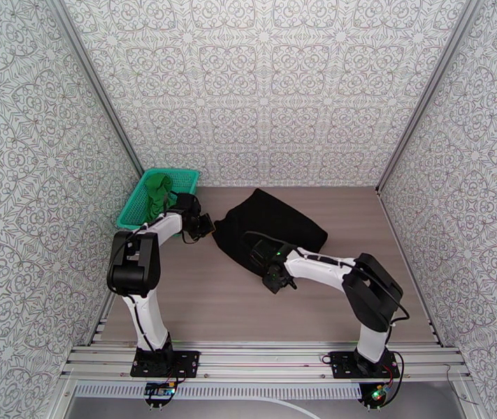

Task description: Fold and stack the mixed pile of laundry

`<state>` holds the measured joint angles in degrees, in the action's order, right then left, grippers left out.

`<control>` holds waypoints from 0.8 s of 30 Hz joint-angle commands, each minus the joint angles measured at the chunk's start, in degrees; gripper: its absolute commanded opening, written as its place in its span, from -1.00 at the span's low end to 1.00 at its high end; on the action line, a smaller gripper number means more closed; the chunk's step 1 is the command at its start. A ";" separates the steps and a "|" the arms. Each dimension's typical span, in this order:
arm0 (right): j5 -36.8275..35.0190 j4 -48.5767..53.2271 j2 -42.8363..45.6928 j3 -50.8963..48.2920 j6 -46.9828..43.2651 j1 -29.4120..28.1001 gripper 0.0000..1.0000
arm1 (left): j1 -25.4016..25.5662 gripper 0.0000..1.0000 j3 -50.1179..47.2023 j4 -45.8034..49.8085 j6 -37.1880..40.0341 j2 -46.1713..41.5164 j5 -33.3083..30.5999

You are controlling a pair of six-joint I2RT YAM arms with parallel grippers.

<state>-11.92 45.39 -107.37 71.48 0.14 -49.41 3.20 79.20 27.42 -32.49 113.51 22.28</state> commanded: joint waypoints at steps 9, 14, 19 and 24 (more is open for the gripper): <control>-1.41 0.61 -1.72 0.26 0.20 -0.07 -1.00 | -0.48 -1.00 0.52 2.03 1.70 -1.43 -0.11; -3.34 4.34 4.75 1.76 0.73 -0.29 -1.00 | -0.50 -1.00 0.43 5.60 2.38 -6.49 -0.45; -7.72 10.76 16.67 6.80 0.15 -0.21 -1.00 | -0.49 -1.00 3.20 13.52 4.38 -20.10 -0.66; -9.04 17.46 26.88 15.92 -2.03 -0.24 -1.00 | -1.14 -1.00 14.58 27.36 7.59 -29.86 -1.51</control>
<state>-18.24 56.31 -85.65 82.08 -0.38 -49.41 2.96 87.70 44.64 -28.21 88.79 21.93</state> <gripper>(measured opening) 0.049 0.053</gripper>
